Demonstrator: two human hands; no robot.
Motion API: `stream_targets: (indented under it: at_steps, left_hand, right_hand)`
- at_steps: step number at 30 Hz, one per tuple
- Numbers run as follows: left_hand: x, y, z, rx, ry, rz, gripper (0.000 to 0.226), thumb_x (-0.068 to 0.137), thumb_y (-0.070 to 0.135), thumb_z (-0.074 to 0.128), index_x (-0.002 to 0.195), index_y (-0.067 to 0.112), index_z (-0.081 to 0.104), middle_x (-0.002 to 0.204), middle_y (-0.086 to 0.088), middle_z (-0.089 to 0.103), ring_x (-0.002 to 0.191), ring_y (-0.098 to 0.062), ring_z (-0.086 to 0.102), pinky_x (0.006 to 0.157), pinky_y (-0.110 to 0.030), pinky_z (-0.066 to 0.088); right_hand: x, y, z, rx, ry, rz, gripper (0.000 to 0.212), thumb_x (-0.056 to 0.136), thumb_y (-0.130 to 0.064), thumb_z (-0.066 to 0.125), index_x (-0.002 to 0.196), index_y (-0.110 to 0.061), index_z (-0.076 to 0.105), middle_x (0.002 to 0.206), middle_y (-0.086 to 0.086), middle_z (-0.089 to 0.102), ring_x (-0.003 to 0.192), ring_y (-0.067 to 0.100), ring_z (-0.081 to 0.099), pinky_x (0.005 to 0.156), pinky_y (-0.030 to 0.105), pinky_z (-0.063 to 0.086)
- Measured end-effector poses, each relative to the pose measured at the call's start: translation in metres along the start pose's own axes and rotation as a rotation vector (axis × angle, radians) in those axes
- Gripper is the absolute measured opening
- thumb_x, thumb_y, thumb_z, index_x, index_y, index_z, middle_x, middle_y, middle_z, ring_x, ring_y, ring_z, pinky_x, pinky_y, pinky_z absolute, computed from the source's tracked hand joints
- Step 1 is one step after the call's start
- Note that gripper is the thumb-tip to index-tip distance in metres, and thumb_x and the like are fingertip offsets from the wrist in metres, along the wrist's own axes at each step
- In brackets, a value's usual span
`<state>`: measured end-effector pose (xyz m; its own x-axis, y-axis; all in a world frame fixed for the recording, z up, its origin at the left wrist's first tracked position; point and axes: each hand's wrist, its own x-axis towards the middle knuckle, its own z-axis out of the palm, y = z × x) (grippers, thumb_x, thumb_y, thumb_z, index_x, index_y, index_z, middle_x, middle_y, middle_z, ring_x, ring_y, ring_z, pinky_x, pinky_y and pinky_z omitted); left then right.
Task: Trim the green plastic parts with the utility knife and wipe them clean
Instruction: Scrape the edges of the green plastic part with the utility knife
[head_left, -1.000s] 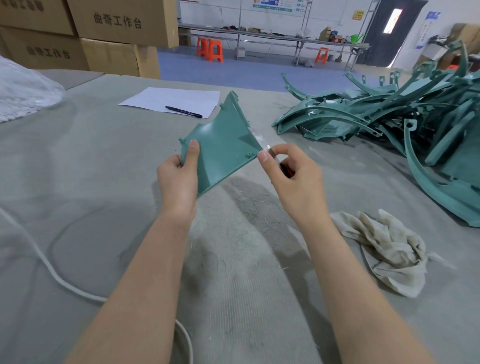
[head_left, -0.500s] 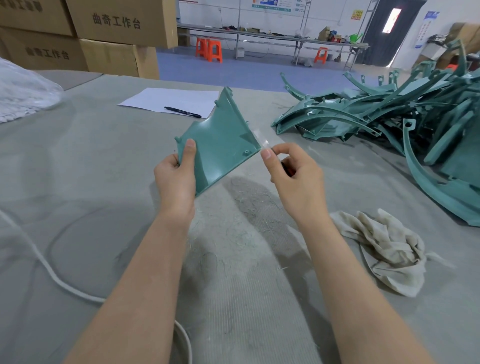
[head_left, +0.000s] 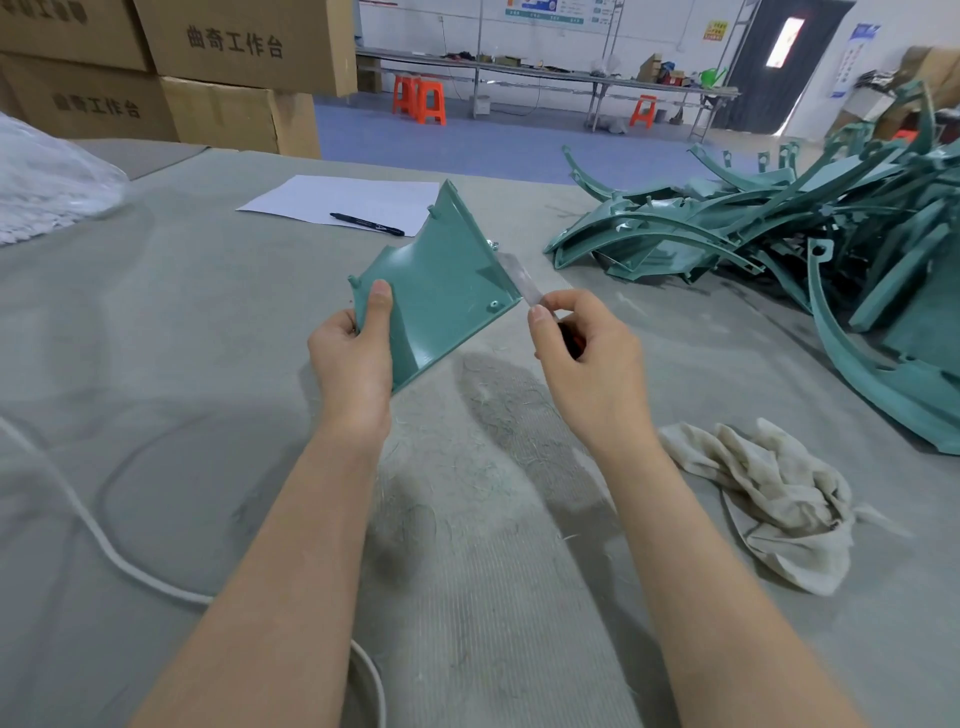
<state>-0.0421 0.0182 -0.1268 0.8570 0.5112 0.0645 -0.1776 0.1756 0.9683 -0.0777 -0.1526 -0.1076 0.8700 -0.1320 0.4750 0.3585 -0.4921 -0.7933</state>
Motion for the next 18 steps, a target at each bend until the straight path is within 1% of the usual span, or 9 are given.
stream_targets:
  at_steps: [3,5,7,9,12,14,16,18]
  left_hand:
    - [-0.0001,0.0000,0.0001,0.032,0.009,0.024,0.046,0.092,0.039,0.061,0.062,0.017,0.035,0.066,-0.005,0.033,0.062,-0.017,0.032,0.054,-0.029,0.024]
    - [-0.0003,0.0002,0.0006,0.040,0.017,0.033,0.046,0.092,0.040,0.061,0.062,0.017,0.034,0.063,-0.002,0.032,0.059,-0.015,0.030,0.053,-0.029,0.024]
    - [-0.0006,0.0001,0.0014,0.042,0.027,0.037,0.046,0.092,0.040,0.061,0.062,0.017,0.034,0.062,0.000,0.032,0.057,-0.014,0.030,0.052,-0.029,0.024]
    - [-0.0009,0.0001,0.0015,0.045,0.040,0.045,0.046,0.092,0.039,0.061,0.061,0.017,0.034,0.061,0.000,0.031,0.058,-0.014,0.029,0.053,-0.029,0.023]
    - [-0.0003,-0.0003,0.0004,0.046,0.061,0.042,0.046,0.092,0.038,0.061,0.062,0.018,0.033,0.062,0.000,0.030,0.059,-0.015,0.029,0.053,-0.029,0.023]
    - [0.0006,-0.0007,0.0000,0.047,0.074,0.037,0.045,0.092,0.038,0.061,0.062,0.018,0.033,0.063,-0.001,0.031,0.062,-0.016,0.030,0.054,-0.029,0.023]
    - [0.0012,-0.0012,-0.0001,0.057,0.082,0.038,0.045,0.092,0.039,0.061,0.063,0.017,0.034,0.065,-0.003,0.033,0.064,-0.017,0.032,0.055,-0.029,0.024]
    - [0.0013,-0.0015,-0.0002,0.067,0.088,0.045,0.046,0.091,0.039,0.061,0.062,0.017,0.034,0.064,-0.001,0.033,0.063,-0.016,0.031,0.054,-0.029,0.023]
  right_hand:
    - [-0.0001,0.0019,0.0004,-0.012,0.010,-0.007,0.015,0.092,-0.042,0.057,0.085,-0.029,0.058,0.048,-0.014,0.048,0.047,0.005,0.040,0.048,0.015,0.028]
    - [-0.0002,0.0026,0.0007,-0.010,0.022,-0.008,0.018,0.092,-0.043,0.057,0.086,-0.027,0.058,0.046,-0.017,0.044,0.046,0.005,0.039,0.046,0.014,0.027]
    - [0.0000,0.0027,0.0007,-0.009,0.030,-0.007,0.017,0.093,-0.043,0.056,0.088,-0.026,0.058,0.047,-0.017,0.045,0.047,0.006,0.039,0.048,0.016,0.028]
    - [0.0003,0.0026,0.0010,-0.018,0.035,-0.002,0.014,0.094,-0.040,0.054,0.090,-0.028,0.058,0.050,-0.015,0.048,0.049,0.005,0.041,0.052,0.022,0.032]
    - [0.0014,0.0027,0.0001,-0.042,0.038,0.010,0.011,0.096,-0.032,0.052,0.099,-0.025,0.060,0.055,-0.012,0.049,0.054,0.005,0.043,0.058,0.026,0.035]
    - [0.0022,0.0033,-0.0013,-0.077,0.024,0.010,0.016,0.096,-0.028,0.051,0.107,-0.023,0.061,0.062,-0.012,0.051,0.058,0.003,0.045,0.060,0.023,0.036]
    - [0.0028,0.0039,-0.0024,-0.110,0.004,-0.014,0.017,0.097,-0.025,0.051,0.110,-0.021,0.060,0.065,-0.012,0.053,0.059,0.000,0.046,0.057,0.015,0.034]
    - [0.0024,0.0041,-0.0023,-0.134,-0.012,-0.038,0.018,0.097,-0.024,0.051,0.113,-0.020,0.060,0.064,-0.012,0.052,0.058,0.001,0.046,0.055,0.013,0.032]
